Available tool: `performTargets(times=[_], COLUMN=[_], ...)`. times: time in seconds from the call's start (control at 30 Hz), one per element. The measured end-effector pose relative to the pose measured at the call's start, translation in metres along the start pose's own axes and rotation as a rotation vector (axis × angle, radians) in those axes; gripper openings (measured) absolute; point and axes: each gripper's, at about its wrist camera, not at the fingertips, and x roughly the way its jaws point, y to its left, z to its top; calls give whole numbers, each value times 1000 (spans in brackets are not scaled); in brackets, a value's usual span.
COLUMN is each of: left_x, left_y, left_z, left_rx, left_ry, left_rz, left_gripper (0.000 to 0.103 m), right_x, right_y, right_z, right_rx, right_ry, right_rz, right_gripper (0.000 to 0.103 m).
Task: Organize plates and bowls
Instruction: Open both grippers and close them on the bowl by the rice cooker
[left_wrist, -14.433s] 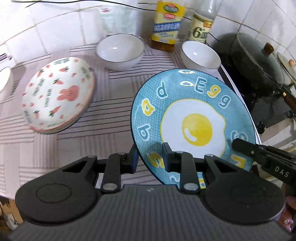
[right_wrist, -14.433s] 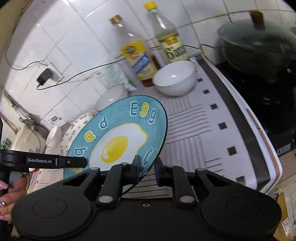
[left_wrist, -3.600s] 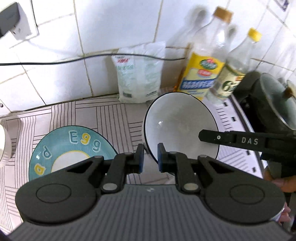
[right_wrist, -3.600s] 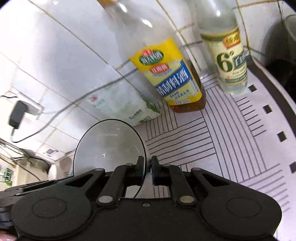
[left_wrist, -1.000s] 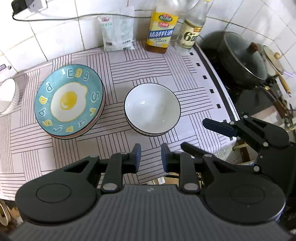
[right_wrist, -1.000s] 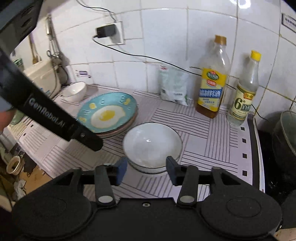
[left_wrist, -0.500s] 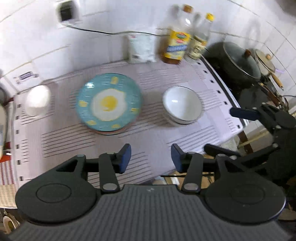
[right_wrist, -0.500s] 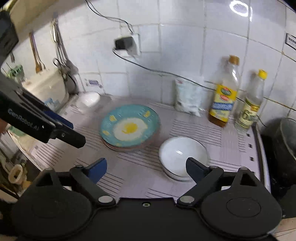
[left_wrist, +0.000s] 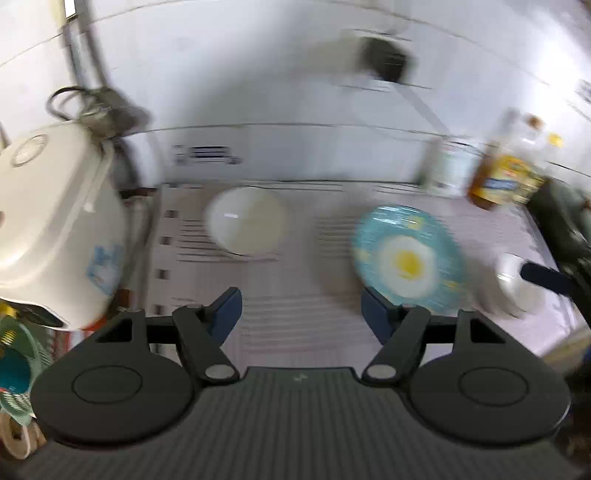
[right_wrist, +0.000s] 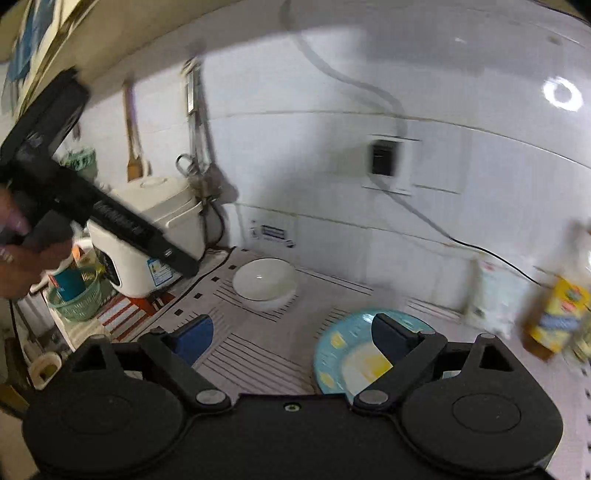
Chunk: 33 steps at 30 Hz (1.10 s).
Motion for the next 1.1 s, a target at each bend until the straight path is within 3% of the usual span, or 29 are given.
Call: performTargets(times=[0.23,0.53,0.6,0.67,0.77,0.83,0.87,1.1], left_x=[70,168,185,199,215,221,223,225], left_y=[64,92,95,97,102,106,107,98], left_z=[25,38,40,42,42,42,42,42], left_rx=[-96,-160,-157,-160,-181,-204,-209,-143], left_ry=[77,109,108,113,137,152,157,161], left_rz=[4,26,17,26,23,-3,-8,21], left_gripper=[71,68,67,64,47,23,17,13], right_x=[104,245,256,274,291,295,297,306], right_y=[34,60,59,55,50,47,46,53], right_z=[8,-21,-25,-30,-32,-30,-29,-26], right_rx=[1,-101,-87,-54,0,11,9,-51], right_ry=[51,156,158,171,172,156,152,120], right_rz=[68,-29,-37,-72,-100,-92,-81,-70], right_gripper=[95,95,95,95,95,95,95,97])
